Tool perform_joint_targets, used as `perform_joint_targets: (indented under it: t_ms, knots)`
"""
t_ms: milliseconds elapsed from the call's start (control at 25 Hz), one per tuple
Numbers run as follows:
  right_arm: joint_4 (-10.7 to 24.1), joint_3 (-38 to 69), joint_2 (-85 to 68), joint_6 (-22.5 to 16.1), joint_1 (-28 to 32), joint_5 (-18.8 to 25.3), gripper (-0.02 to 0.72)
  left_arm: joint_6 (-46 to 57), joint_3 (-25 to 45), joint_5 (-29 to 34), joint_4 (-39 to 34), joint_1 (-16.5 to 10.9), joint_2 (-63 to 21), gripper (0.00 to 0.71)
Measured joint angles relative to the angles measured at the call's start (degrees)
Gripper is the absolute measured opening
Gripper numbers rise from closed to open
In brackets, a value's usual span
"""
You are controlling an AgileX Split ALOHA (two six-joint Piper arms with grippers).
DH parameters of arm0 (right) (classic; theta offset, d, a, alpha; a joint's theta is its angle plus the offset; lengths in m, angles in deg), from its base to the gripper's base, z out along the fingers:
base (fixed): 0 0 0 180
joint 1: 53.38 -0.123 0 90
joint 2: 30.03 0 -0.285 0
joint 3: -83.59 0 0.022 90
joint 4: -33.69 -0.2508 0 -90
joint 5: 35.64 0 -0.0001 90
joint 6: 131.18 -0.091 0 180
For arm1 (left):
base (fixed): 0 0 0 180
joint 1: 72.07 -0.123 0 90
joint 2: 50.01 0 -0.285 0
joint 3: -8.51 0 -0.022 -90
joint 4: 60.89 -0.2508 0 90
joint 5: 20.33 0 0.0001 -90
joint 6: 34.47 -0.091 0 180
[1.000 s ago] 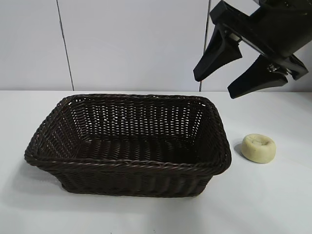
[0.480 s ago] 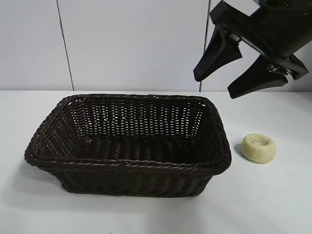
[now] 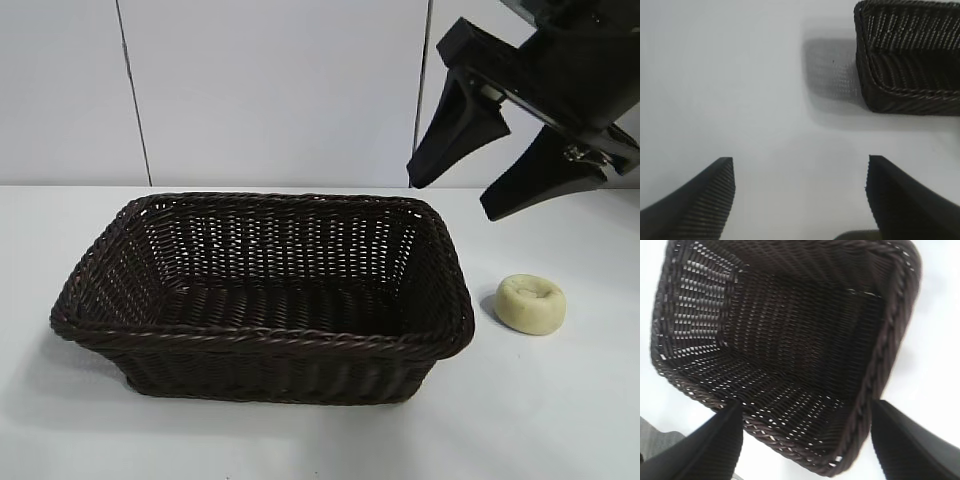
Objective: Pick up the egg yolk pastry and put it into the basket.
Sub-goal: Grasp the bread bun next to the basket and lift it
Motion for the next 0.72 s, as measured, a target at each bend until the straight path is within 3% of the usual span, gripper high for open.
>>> perform_joint_targets:
  t_ms: [280, 560, 720]
  knots:
    - [7.72, 0.0, 0.0, -6.75, 3.54, 0.79, 0.519, 0.0, -0.07, 0.1, 0.13, 0.0, -0.04, 0.535]
    - [8.75, 0.0, 0.0, -7.09, 14.83, 0.69, 0.519, 0.0, -0.07, 0.1, 0.13, 0.0, -0.04, 0.535]
    - [8.98, 0.0, 0.0, -6.27, 17.27, 0.63, 0.519, 0.0, -0.07, 0.1, 0.13, 0.0, -0.04, 0.535]
